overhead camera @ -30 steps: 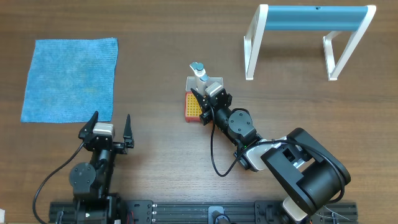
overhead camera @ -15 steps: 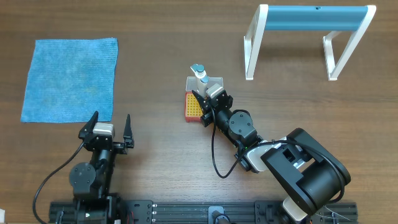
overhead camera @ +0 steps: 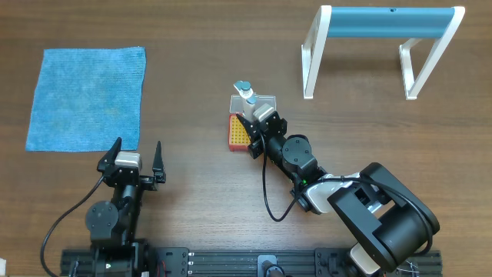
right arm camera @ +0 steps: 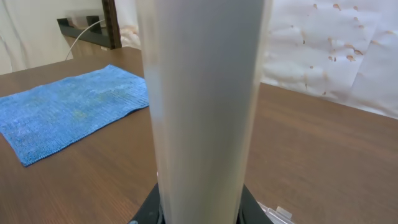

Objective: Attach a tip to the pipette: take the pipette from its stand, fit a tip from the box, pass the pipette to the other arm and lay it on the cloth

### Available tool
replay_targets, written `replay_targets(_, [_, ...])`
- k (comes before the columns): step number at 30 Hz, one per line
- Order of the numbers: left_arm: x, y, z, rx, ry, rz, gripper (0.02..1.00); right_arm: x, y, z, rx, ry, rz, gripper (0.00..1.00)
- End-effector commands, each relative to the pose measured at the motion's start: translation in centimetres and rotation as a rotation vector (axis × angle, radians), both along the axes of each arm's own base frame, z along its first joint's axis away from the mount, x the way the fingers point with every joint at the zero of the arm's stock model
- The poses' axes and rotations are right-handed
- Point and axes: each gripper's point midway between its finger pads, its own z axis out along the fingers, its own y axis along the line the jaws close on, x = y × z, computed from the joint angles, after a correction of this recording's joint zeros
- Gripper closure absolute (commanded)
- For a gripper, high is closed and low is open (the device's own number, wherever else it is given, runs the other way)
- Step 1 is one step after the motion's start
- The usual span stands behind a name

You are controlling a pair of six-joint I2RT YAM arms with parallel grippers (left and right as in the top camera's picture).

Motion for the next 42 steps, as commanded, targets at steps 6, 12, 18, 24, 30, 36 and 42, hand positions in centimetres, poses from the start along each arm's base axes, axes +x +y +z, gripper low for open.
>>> replay_targets(6, [0.0, 0.0, -0.1, 0.008, 0.002, 0.0, 0.178, -2.5, -1.2, -7.0, -0.129, 0.195, 0.021, 0.925])
replay_targets(12, [0.0, 0.0, -0.1, 0.008, 0.002, 0.0, 0.178, -2.7, -1.4, -7.6, -0.144, 0.215, 0.021, 0.928])
replay_targets(18, [0.0, 0.0, -0.1, 0.008, 0.002, 0.0, 0.178, -0.2, -0.8, 0.8, 0.005, 0.009, -0.002, 0.928])
replay_targets(24, [0.0, 0.0, -0.1, 0.008, 0.002, 0.0, 0.178, 2.2, -1.1, 13.3, 0.086, -0.11, -0.039, 0.925])
replay_targets(30, [0.0, 0.0, -0.1, 0.008, 0.002, 0.0, 0.178, -1.5, 0.2, 15.8, -0.1, 0.198, 0.098, 0.925])
replay_targets(36, [0.0, 0.0, -0.1, 0.008, 0.002, 0.0, 0.178, -7.8, 2.5, 12.1, 0.009, 0.615, 0.337, 0.928])
replay_targets(42, [-0.1, -0.7, 0.1, -0.026, -0.003, -0.04, 0.178, -7.3, 2.9, 13.3, 0.136, 0.693, 0.298, 0.925])
